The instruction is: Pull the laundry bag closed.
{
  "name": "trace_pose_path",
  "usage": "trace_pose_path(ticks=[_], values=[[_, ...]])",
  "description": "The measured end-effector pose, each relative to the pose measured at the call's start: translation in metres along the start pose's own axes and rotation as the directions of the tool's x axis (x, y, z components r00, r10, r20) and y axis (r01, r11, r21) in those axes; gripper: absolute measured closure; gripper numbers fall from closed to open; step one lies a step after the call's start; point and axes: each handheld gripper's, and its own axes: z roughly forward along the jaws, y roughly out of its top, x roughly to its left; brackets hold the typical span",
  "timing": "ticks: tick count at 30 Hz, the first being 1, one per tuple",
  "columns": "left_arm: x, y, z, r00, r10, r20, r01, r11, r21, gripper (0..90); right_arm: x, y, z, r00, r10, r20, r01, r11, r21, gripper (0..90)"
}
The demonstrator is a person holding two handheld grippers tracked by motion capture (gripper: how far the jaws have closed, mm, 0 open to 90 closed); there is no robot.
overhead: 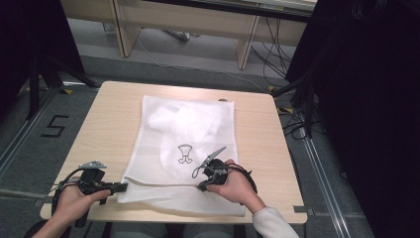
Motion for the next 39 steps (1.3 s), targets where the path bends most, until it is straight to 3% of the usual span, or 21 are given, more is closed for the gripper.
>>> trace_pose_path(ticks=[39], values=[[0.0,0.0001,-0.0001,1.0,0.002,0.004,-0.002,1.0,0.003,86.2,-0.0036,-0.0082,-0.0058,0.9998,0.018,0.007,-0.018,1.0,-0.001,87.9]])
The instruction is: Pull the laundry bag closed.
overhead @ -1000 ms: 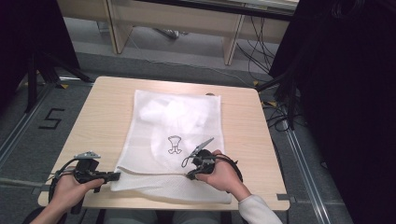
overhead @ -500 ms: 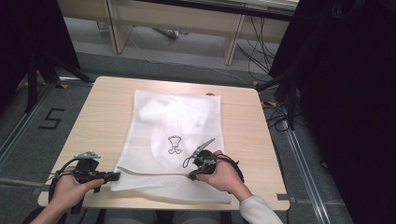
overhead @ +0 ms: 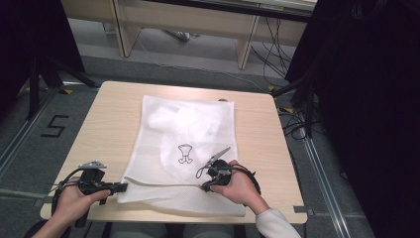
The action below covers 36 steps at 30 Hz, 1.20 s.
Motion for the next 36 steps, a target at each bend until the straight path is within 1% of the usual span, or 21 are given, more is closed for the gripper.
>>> trace_pose_path(ticks=[1,5,6,9,11,20,21,23,29,36], values=[[-0.0004,-0.0002,0.0004,1.0,-0.001,-0.004,0.001,1.0,-0.006,86.2,-0.0002,-0.0003,-0.0006,1.0,-0.001,-0.005,0.001,1.0,-0.004,87.8],[-0.0002,-0.0001,0.0002,1.0,0.0,-0.003,0.0,1.0,-0.002,86.2,-0.0006,-0.0015,-0.0011,1.0,-0.001,-0.002,0.001,1.0,-0.002,87.9],[-0.0001,0.0,0.0001,1.0,0.002,-0.002,-0.002,1.0,0.001,86.2,-0.0011,-0.0017,-0.0005,1.0,-0.004,-0.009,0.004,1.0,-0.005,87.8],[-0.0001,-0.0001,0.0002,1.0,-0.001,-0.002,0.001,1.0,-0.002,86.2,-0.0004,-0.0022,-0.0019,1.0,-0.003,0.004,0.003,1.0,-0.001,87.8],[0.0,0.0001,0.0002,1.0,0.008,-0.003,-0.008,0.9999,0.007,86.2,-0.0013,-0.0033,-0.0023,1.0,0.0,0.001,0.0,1.0,-0.006,87.9],[0.0003,0.0,-0.0001,1.0,0.008,-0.002,-0.008,1.0,0.005,86.2,-0.0019,-0.0047,-0.004,1.0,0.001,0.005,-0.001,1.0,-0.008,87.9],[0.0001,0.0,-0.0001,1.0,0.007,-0.004,-0.007,1.0,0.002,86.2,-0.0021,-0.0052,-0.0042,0.9999,0.003,0.013,-0.003,1.0,-0.001,87.8],[0.0003,0.0,0.0,1.0,0.004,-0.002,-0.004,1.0,0.001,86.2,-0.0031,-0.0066,-0.0046,0.9999,0.002,0.012,-0.002,1.0,0.003,87.9],[0.0002,0.0,-0.0001,1.0,0.007,-0.003,-0.007,1.0,0.003,86.2,-0.0031,-0.0076,-0.0054,0.9999,0.004,0.016,-0.004,1.0,-0.006,87.9],[0.0001,-0.0001,0.0,1.0,0.006,-0.005,-0.006,1.0,0.0,86.2,-0.0036,-0.0088,-0.0064,0.9998,0.008,0.018,-0.008,1.0,-0.002,87.9]])
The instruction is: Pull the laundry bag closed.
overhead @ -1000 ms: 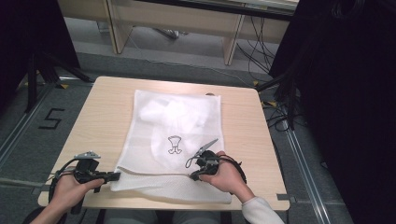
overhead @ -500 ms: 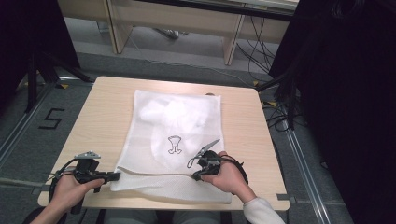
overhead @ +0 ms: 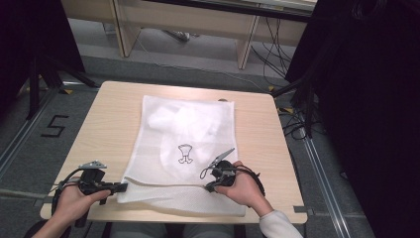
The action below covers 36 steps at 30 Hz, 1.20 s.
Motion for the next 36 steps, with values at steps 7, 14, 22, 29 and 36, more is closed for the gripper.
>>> trace_pose_path(ticks=[7,14,22,29,36], values=[[0.0,0.0,-0.0002,1.0,0.003,0.001,-0.003,1.0,0.002,86.2,-0.0003,-0.002,-0.0023,0.9997,0.026,-0.001,-0.026,1.0,0.008,87.9],[0.0001,0.0001,-0.0001,1.0,0.005,0.003,-0.005,1.0,0.003,86.2,-0.0009,-0.0034,-0.0031,0.9995,0.033,-0.002,-0.033,0.999,0.007,87.9],[0.0002,-0.0002,0.0001,1.0,0.006,0.003,-0.006,1.0,0.001,86.2,-0.0031,-0.0047,-0.0034,0.9997,0.026,0.0,-0.026,1.0,0.001,87.9],[-0.0001,0.0,-0.0004,1.0,0.008,0.003,-0.008,1.0,0.001,86.3,-0.0024,-0.0053,-0.0047,0.9998,0.018,0.002,-0.018,1.0,-0.006,87.9],[0.0001,-0.0001,-0.0005,1.0,0.006,0.006,-0.006,1.0,-0.001,86.3,-0.0024,-0.0083,-0.0083,0.999,0.043,0.013,-0.043,0.999,0.003,87.9]])
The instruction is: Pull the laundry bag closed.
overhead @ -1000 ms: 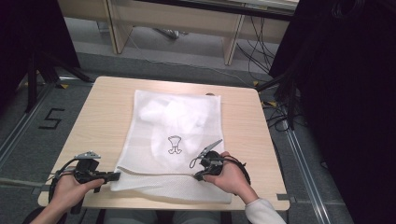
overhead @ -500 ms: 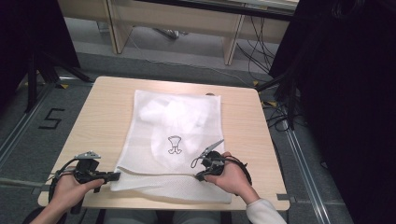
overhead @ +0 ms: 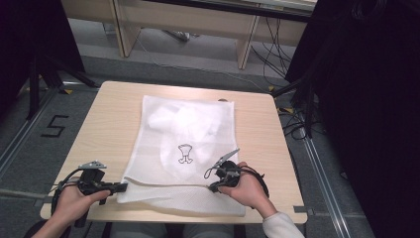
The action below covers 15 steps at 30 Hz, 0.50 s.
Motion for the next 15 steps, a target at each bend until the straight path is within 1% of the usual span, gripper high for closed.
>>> trace_pose_path(ticks=[2,3,4,5,6,7,8,10,11,12,14,15], values=[[-0.0002,-0.0001,0.0001,1.0,0.0,-0.004,0.0,1.0,-0.002,86.2,0.0008,-0.0005,0.0,1.0,-0.001,-0.006,0.001,1.0,-0.001,87.9],[0.0002,0.0,-0.0001,1.0,-0.001,0.0,0.001,1.0,-0.001,86.2,0.0016,-0.0009,-0.0001,0.9999,0.013,0.003,-0.013,1.0,0.002,87.9],[0.0002,0.0,-0.0001,1.0,-0.002,0.0,0.002,1.0,-0.001,86.2,-0.0002,-0.0014,-0.0007,1.0,0.003,0.004,-0.003,1.0,-0.002,87.9],[0.0,0.0,-0.0001,1.0,0.0,-0.001,0.0,1.0,-0.002,86.2,-0.0001,-0.0019,-0.0007,1.0,0.01,0.0,-0.01,1.0,-0.001,87.9],[-0.0002,-0.0002,0.0,1.0,0.001,-0.004,-0.001,1.0,-0.004,86.2,-0.0011,-0.0022,-0.0007,1.0,0.0,0.0,0.0,1.0,-0.003,87.9],[0.0001,-0.0001,-0.0001,1.0,0.003,0.0,-0.003,1.0,-0.001,86.2,-0.0014,-0.0027,-0.0013,1.0,0.002,-0.004,-0.002,1.0,-0.004,87.9],[0.0001,-0.0002,-0.0001,1.0,0.003,-0.001,-0.003,1.0,-0.001,86.2,-0.0007,-0.0031,-0.0014,0.9999,0.015,-0.001,-0.015,1.0,-0.003,87.9],[0.0,-0.0002,-0.0001,1.0,0.005,-0.003,-0.005,1.0,-0.001,86.2,-0.0016,-0.0036,-0.0021,1.0,0.004,-0.003,-0.004,1.0,-0.001,87.9],[0.0,-0.0002,-0.0001,1.0,0.005,-0.002,-0.005,1.0,-0.002,86.3,-0.002,-0.004,-0.0023,1.0,0.003,0.005,-0.003,1.0,-0.001,87.9],[0.0,-0.0003,-0.0001,1.0,0.005,-0.003,-0.005,1.0,-0.002,86.3,-0.0003,-0.0048,-0.0026,0.9996,0.028,-0.004,-0.028,1.0,-0.005,87.9],[0.0,-0.0003,-0.0001,1.0,0.006,-0.002,-0.006,1.0,-0.002,86.3,-0.0032,-0.0055,-0.003,1.0,-0.001,0.002,0.002,1.0,-0.015,87.9],[0.0,-0.0003,-0.0001,1.0,0.006,-0.002,-0.006,1.0,-0.002,86.2,-0.0034,-0.0058,-0.0036,1.0,-0.004,-0.001,0.004,1.0,-0.015,87.9]])
